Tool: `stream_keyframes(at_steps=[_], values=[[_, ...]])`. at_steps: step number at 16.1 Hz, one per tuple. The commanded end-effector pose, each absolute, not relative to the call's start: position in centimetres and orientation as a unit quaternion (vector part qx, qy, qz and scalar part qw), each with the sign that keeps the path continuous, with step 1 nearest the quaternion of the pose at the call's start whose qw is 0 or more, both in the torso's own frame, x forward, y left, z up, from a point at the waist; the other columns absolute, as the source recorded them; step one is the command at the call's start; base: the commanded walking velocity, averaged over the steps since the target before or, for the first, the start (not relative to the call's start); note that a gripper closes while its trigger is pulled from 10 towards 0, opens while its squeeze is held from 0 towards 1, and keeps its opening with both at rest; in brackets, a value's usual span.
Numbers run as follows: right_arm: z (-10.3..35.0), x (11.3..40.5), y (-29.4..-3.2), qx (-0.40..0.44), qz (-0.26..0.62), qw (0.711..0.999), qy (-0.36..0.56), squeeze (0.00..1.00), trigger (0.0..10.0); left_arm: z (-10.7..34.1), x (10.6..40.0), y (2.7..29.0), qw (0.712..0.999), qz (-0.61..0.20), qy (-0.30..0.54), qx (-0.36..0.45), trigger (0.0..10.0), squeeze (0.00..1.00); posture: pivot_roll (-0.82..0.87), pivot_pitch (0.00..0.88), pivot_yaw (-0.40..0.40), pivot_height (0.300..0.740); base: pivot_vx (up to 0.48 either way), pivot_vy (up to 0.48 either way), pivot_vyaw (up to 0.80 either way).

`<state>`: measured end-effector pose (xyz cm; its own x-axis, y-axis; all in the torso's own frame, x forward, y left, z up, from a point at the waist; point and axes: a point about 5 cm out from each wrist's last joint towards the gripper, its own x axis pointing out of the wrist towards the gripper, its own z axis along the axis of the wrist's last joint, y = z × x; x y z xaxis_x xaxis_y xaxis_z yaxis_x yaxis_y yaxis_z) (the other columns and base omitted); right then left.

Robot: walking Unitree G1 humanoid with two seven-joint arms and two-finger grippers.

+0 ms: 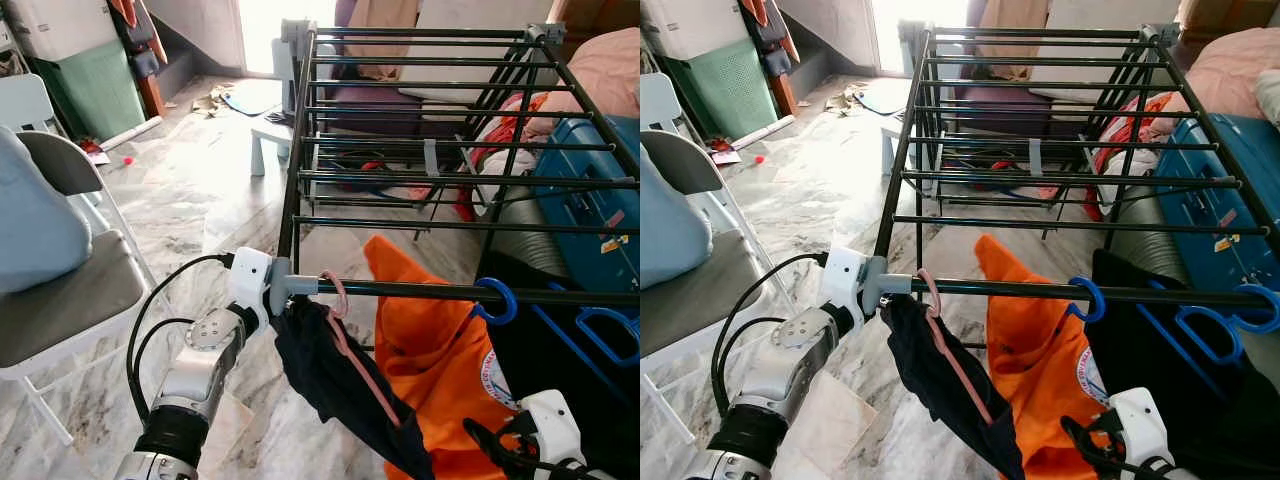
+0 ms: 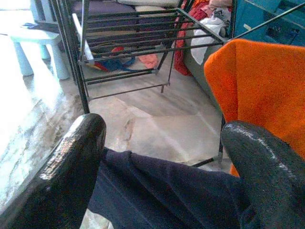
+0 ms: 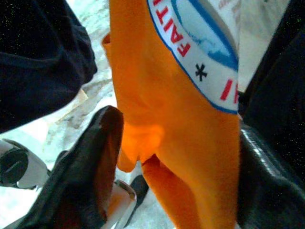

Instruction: Hang hanger

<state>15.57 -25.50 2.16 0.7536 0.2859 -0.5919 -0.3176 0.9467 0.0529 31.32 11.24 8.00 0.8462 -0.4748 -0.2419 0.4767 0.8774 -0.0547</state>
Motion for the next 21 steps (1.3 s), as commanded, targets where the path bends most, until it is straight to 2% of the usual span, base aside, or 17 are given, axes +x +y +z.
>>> stream_keyframes(at_steps=[1, 9, 16, 21], values=[[2.7, 16.1, -25.5, -0.032, 0.178, 0.938, 0.296, 0.00, 0.0, 7.7, 31.4, 10.5, 0.954, -0.264, 0.139, 0.016, 10.0, 0.00, -0.05, 0.000, 0.000, 0.740, 0.000, 0.000, 0.00], [4.2, 18.7, -25.2, -0.044, 0.207, 0.948, 0.239, 0.00, 0.0, 7.7, 31.4, 10.4, 0.954, -0.265, 0.139, 0.016, 10.0, 0.00, -0.04, 0.000, -0.007, 0.740, 0.000, 0.000, 0.00], [3.1, 18.5, -24.4, -0.035, 0.219, 0.941, 0.255, 0.00, 0.0, 7.6, 31.3, 10.3, 0.953, -0.268, 0.142, 0.014, 10.0, 0.00, -0.04, 0.000, -0.006, 0.740, 0.000, 0.000, 0.00], [2.9, 18.5, -25.0, -0.050, 0.179, 0.950, 0.253, 0.00, 0.0, 7.6, 31.3, 10.3, 0.953, -0.266, 0.143, 0.014, 10.0, 0.00, -0.04, 0.000, -0.004, 0.740, 0.000, 0.000, 0.00]])
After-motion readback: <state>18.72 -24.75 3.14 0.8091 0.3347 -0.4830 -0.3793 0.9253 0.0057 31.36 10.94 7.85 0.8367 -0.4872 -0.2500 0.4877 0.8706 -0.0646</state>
